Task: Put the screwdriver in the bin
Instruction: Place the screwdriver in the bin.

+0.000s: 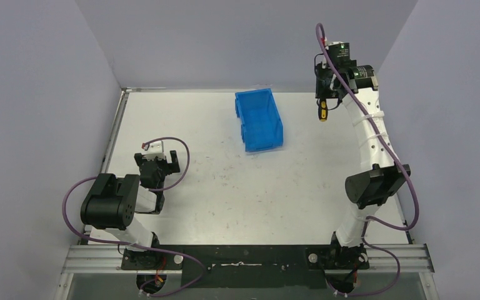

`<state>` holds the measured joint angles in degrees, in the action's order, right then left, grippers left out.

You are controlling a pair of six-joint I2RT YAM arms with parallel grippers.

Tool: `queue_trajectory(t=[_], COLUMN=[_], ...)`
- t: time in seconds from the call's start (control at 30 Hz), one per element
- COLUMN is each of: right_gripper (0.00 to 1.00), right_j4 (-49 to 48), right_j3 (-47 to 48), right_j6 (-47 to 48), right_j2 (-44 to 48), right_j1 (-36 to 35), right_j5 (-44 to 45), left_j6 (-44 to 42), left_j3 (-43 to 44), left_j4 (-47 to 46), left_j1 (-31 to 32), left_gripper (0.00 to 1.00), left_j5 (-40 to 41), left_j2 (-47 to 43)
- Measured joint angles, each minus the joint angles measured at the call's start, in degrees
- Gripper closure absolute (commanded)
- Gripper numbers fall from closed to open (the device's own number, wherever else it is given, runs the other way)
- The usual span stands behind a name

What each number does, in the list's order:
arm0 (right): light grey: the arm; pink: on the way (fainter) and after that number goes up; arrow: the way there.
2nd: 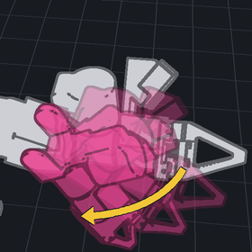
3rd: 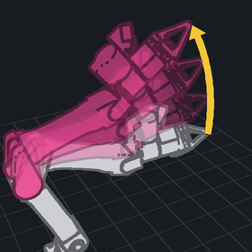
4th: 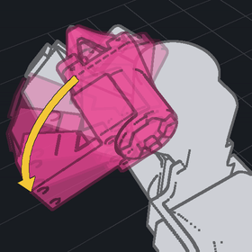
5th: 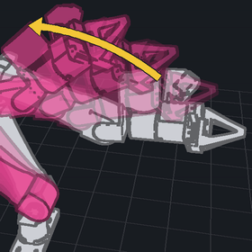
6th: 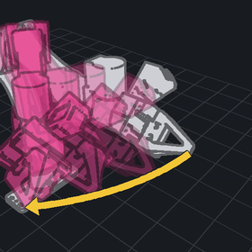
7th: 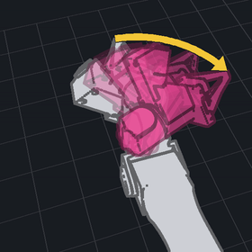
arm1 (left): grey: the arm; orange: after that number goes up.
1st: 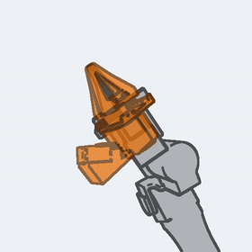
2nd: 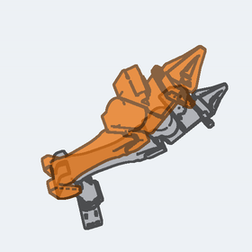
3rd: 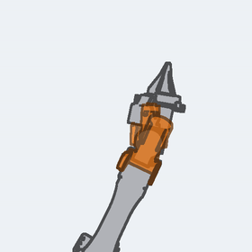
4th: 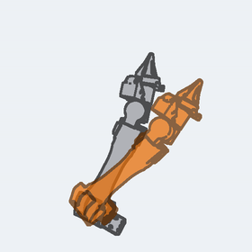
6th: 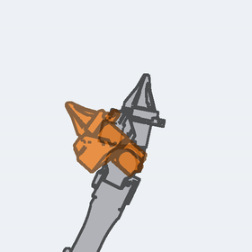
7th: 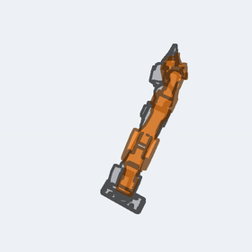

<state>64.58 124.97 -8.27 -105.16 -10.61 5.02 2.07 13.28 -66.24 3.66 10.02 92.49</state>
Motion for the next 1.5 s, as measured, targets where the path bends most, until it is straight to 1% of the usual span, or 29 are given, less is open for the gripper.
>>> queue_trajectory(t=[0.2, 0.5, 0.83, 1.07, 1.2, 1.5], right_gripper=[1.0, 1.0, 1.0, 1.0, 1.0, 1.0], right_j4=[0.85, 0.2, -5.09, -8.72, -12.76, -21.66], right_j3=[1.14, 4.85, 5.27, 5.29, 2.86, -6.88], right_j6=[0.13, -0.39, -1.07, -1.22, -1.2, -1.16], right_j2=[-2.14, -8.2, -11.87, -14.78, -14.95, -16.7], right_j1=[-4.46, -11.02, -15.54, -17.2, -17.18, -17.18], right_j5=[1.01, 0.79, -0.17, -1.44, -1.97, -4.0], left_j6=[0.0, 0.0, 0.0, 0.0, 0.0, 0.0], left_j3=[0.0, 0.0, 0.0, 0.0, 0.0, 0.0], left_j4=[0.0, 0.0, 0.0, 0.0, 0.0, 0.0], left_j1=[0.0, 0.0, 0.0, 0.0, 0.0, 0.0], left_gripper=[0.03, 0.03, 0.03, 0.03, 0.03, 0.03], left_j5=[0.0, 0.0, 0.0, 0.0, 0.0, 0.0], left_j2=[0.0, 0.0, 0.0, 0.0, 0.0, 0.0])
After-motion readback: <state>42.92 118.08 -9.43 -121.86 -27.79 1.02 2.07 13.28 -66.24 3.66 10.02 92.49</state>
